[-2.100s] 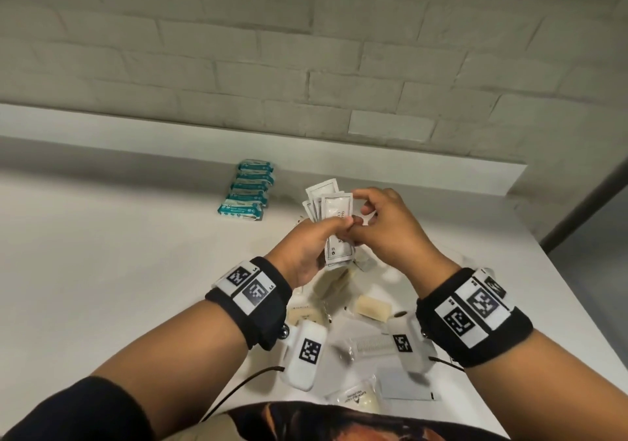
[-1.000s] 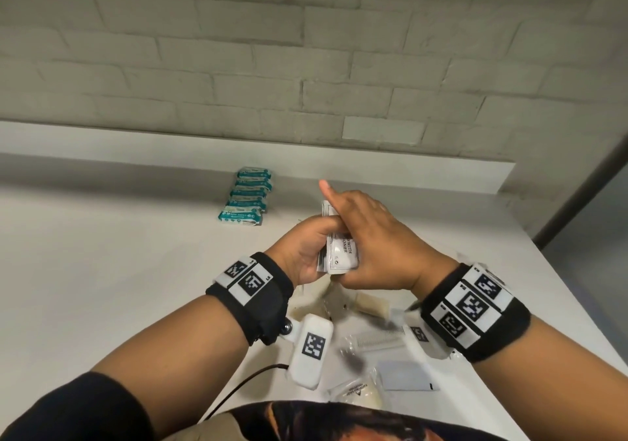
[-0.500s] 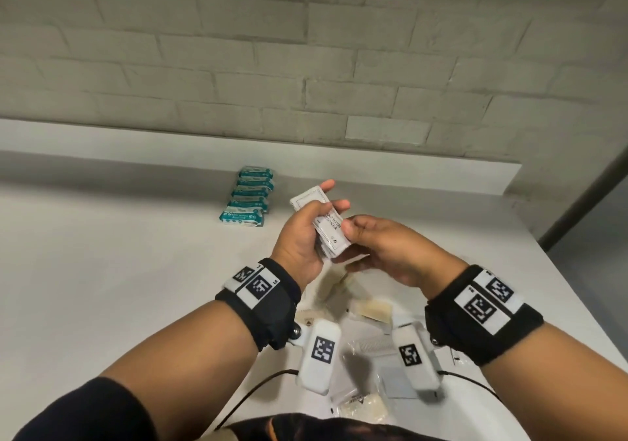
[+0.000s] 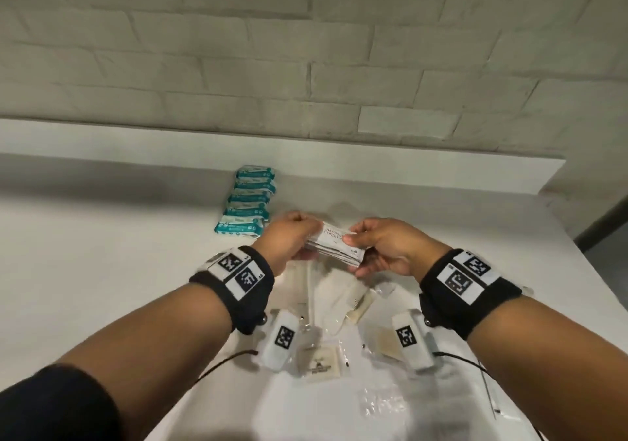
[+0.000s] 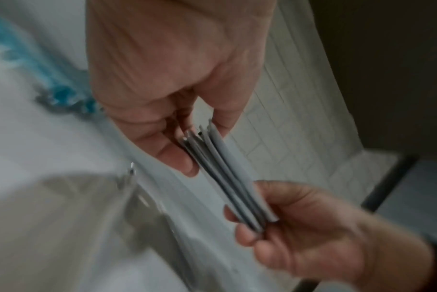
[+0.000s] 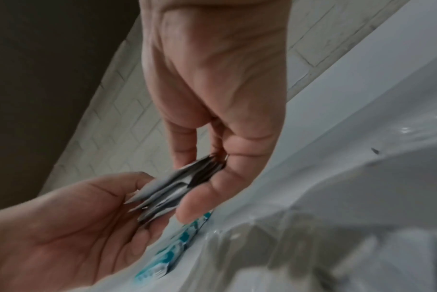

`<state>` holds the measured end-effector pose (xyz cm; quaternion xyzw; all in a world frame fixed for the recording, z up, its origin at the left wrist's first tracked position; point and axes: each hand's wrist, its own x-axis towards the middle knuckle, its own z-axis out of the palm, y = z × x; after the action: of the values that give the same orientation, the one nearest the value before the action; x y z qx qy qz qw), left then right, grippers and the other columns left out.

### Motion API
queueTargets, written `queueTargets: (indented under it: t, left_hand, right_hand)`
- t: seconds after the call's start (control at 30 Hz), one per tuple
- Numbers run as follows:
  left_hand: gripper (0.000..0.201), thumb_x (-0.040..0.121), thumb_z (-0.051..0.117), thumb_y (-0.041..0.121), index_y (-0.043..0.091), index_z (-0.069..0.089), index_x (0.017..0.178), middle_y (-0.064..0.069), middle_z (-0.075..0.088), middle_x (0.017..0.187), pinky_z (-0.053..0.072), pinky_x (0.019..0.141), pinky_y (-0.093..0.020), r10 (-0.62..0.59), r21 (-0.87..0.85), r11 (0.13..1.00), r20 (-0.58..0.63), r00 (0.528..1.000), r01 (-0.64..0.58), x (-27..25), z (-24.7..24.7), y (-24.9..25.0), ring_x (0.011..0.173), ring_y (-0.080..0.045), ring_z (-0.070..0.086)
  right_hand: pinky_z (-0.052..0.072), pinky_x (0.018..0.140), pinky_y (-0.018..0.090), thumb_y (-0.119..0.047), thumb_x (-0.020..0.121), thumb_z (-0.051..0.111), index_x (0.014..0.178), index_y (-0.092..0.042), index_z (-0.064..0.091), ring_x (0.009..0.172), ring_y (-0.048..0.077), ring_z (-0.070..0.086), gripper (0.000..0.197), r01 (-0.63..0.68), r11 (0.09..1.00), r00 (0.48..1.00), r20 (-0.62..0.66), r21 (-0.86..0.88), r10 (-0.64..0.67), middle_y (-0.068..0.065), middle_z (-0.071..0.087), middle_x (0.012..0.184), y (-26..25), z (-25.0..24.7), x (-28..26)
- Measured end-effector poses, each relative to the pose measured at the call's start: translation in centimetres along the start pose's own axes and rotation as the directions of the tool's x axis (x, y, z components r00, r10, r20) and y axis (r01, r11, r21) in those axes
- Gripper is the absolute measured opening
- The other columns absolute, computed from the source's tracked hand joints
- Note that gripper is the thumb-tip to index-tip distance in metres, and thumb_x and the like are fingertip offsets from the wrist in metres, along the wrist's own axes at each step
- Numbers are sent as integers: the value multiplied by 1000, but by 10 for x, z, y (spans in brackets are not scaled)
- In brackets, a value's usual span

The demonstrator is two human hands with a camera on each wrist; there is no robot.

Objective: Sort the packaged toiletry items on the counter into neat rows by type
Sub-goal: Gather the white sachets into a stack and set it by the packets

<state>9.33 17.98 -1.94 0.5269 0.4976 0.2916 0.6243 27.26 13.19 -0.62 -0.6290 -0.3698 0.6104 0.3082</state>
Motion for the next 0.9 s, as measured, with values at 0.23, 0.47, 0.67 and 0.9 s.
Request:
queueTargets:
  t: [0.23,0.47,0.67,0.9]
  left_hand:
    - [18,86,59,4,12,56,70,-12,61,79,57,68,-33,-11,350,937,-9,1000,13,94,-6,32,69,-21,60]
    - [26,88,62,25,12,51,108,-8,63,105,47,72,-30,26,814,580,14,1000,-26,140,-15,21,95,-28,63]
    - [58,73,77,44,17,43,111,-1,58,92,43,68,-29,-20,924,339,198,980,-179,133,-25,30,85,-21,57]
    - [59,81,70,30,9,37,125,-10,63,104,48,69,-33,115,952,107,274,955,-287,146,-7,19,91,-29,62]
  right_hand:
    - [56,52,36,-11,86,69,91,-7,58,53,30,60,13,52,983,971,-220,-177,-91,19,63,80,-35,-18,80]
    - [54,47,30,-27,86,67,75,-9,51,29,16,53,27,-74,778,939,-306,-624,-156,-2,52,31,-40,-18,129]
    - [33,49,18,-32,74,79,78,-20,45,63,12,50,36,23,458,979,-73,-889,-190,-4,52,73,-47,-27,115]
    - [33,69,29,-21,80,65,96,-17,49,99,27,56,23,79,201,951,13,-976,-309,7,53,96,-39,-24,132]
